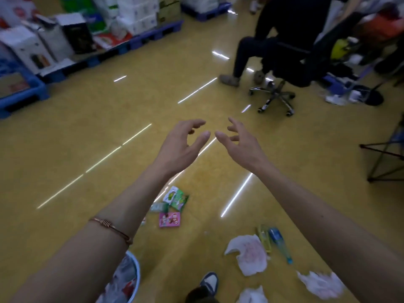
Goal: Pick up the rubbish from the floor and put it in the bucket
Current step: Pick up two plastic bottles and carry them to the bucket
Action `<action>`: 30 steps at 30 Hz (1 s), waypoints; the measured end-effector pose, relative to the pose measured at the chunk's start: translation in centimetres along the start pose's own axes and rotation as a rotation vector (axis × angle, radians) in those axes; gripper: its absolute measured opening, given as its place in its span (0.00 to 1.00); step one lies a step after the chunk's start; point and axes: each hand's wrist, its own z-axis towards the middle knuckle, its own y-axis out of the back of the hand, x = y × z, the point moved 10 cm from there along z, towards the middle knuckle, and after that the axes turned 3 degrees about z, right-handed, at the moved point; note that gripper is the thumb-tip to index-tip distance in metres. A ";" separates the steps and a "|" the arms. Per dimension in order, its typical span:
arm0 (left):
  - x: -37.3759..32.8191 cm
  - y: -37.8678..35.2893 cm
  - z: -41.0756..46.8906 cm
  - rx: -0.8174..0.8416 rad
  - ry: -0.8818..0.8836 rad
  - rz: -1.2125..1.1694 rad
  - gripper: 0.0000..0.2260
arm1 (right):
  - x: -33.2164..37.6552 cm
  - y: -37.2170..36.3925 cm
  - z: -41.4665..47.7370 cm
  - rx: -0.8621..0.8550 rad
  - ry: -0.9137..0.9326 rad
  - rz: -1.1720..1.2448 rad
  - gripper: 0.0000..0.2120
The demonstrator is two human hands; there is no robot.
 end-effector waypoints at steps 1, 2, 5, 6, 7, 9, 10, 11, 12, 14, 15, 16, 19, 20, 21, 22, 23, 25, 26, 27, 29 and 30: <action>-2.0 -1.5 0.6 0.039 -0.029 -0.002 0.16 | -0.3 2.4 -0.4 -0.027 -0.003 0.007 0.35; -3.9 -3.2 1.1 0.078 -0.063 -0.006 0.17 | -0.7 4.9 -1.0 -0.056 -0.008 0.015 0.35; -9.6 -8.1 1.6 0.196 -0.187 -0.011 0.19 | -3.0 12.0 -3.3 -0.163 -0.056 0.041 0.35; -11.3 -9.9 1.6 0.237 -0.231 -0.015 0.19 | -3.9 14.1 -4.3 -0.204 -0.077 0.052 0.35; -13.0 -11.6 1.6 0.277 -0.269 -0.017 0.20 | -4.9 16.1 -5.4 -0.244 -0.100 0.060 0.35; -15.9 -15.0 1.4 0.360 -0.330 -0.023 0.21 | -6.8 19.5 -7.9 -0.317 -0.152 0.066 0.35; -17.3 -16.7 1.2 0.406 -0.354 -0.033 0.21 | -7.9 21.0 -9.3 -0.350 -0.178 0.064 0.35; -18.8 -18.3 0.9 0.447 -0.379 -0.043 0.21 | -8.8 22.5 -10.7 -0.384 -0.205 0.061 0.35; -20.2 -19.7 0.6 0.482 -0.409 -0.051 0.21 | -9.7 23.9 -12.1 -0.422 -0.233 0.059 0.36; -22.8 -22.3 0.0 0.539 -0.472 -0.066 0.21 | -11.4 26.4 -15.0 -0.506 -0.290 0.046 0.37; -23.9 -23.5 -0.4 0.567 -0.504 -0.075 0.21 | -12.0 27.6 -16.4 -0.550 -0.317 0.040 0.37; -24.9 -24.7 -0.9 0.603 -0.534 -0.081 0.21 | -12.7 28.6 -17.9 -0.593 -0.345 0.040 0.38; -27.1 -28.1 -2.6 0.711 -0.621 -0.084 0.21 | -14.1 30.5 -22.5 -0.711 -0.422 0.043 0.38; -27.7 -29.0 -3.2 0.737 -0.645 -0.087 0.20 | -14.6 30.8 -23.9 -0.745 -0.449 0.044 0.38; -28.2 -29.8 -3.7 0.760 -0.666 -0.092 0.20 | -15.0 31.1 -25.3 -0.777 -0.473 0.045 0.38; -28.7 -30.6 -4.2 0.782 -0.689 -0.099 0.20 | -15.3 31.4 -26.6 -0.807 -0.495 0.047 0.38; -29.1 -31.4 -4.8 0.803 -0.713 -0.107 0.20 | -15.7 31.6 -27.8 -0.835 -0.516 0.051 0.37; -29.9 -32.8 -6.1 0.851 -0.752 -0.126 0.20 | -16.4 31.9 -29.9 -0.878 -0.554 0.052 0.38; -30.2 -33.4 -6.7 0.871 -0.764 -0.132 0.20 | -16.7 32.0 -30.8 -0.893 -0.569 0.048 0.38; -30.5 -33.9 -7.2 0.882 -0.776 -0.139 0.20 | -16.9 32.1 -31.6 -0.907 -0.581 0.045 0.38; -31.1 -34.9 -8.0 0.905 -0.787 -0.160 0.20 | -17.2 32.6 -32.9 -0.940 -0.596 0.045 0.38; -31.6 -35.4 -8.4 0.920 -0.792 -0.169 0.19 | -17.3 33.0 -33.6 -0.959 -0.598 0.048 0.39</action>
